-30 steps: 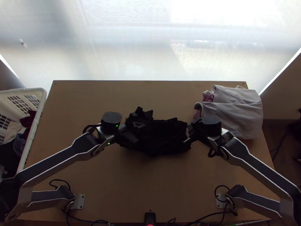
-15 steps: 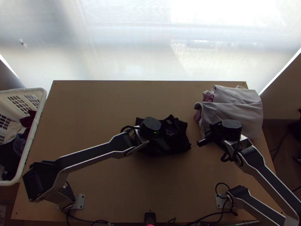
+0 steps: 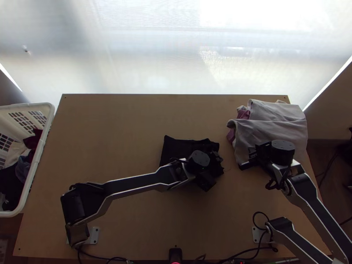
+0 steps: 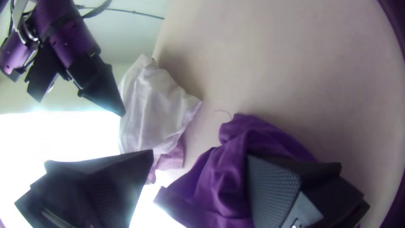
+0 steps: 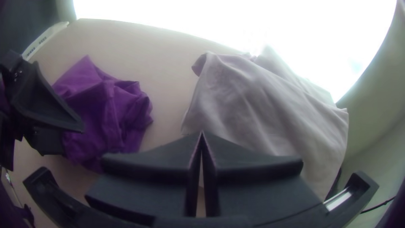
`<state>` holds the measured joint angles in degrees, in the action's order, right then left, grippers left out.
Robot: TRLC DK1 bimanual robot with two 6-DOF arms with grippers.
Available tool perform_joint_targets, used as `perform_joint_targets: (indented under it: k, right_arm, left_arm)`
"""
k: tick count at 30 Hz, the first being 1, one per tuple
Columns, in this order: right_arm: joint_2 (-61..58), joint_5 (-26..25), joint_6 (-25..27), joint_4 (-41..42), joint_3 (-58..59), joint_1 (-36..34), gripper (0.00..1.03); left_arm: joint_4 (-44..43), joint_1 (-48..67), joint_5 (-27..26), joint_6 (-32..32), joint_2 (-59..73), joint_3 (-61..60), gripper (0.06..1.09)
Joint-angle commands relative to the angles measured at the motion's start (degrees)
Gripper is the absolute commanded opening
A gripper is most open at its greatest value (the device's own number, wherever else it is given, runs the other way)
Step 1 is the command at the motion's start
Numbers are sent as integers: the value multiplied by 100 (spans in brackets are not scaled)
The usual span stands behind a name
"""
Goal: Fold the t-shirt
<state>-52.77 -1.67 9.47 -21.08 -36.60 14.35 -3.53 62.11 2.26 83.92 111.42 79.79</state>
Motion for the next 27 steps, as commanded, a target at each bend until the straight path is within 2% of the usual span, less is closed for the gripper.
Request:
perform_joint_targets:
  k: [1,5,10,13,15,18,22,27]
  right_arm:
    - [136,150,186,-107,4,-327,3]
    - [127,158,195,-107,4,-389,3]
    - [206,158,72,-133,21,-389,3]
    - [232,158,90,-142,30,-389,3]
    - [241,158,107,-151,12,-389,3]
    - [250,194,107,-151,-5,-371,3]
    - [276,194,90,-168,-31,-248,3]
    - [294,238,81,-335,-102,-187,3]
  left_arm:
    - [-69,38,-86,-658,-67,309,104]
    - [195,47,-156,-578,-111,705,104]
    - [450,-6,-165,-631,-560,169,104]
    - [1135,12,-376,-1194,-1017,-253,104]
    - [1531,-58,-446,-1343,-1175,-385,104]
    - [1997,-243,-481,-1695,-1280,-350,104]
    - [3069,-348,-701,-2319,-1482,-201,104]
    - [3746,-717,-701,-2591,-1728,-227,104]
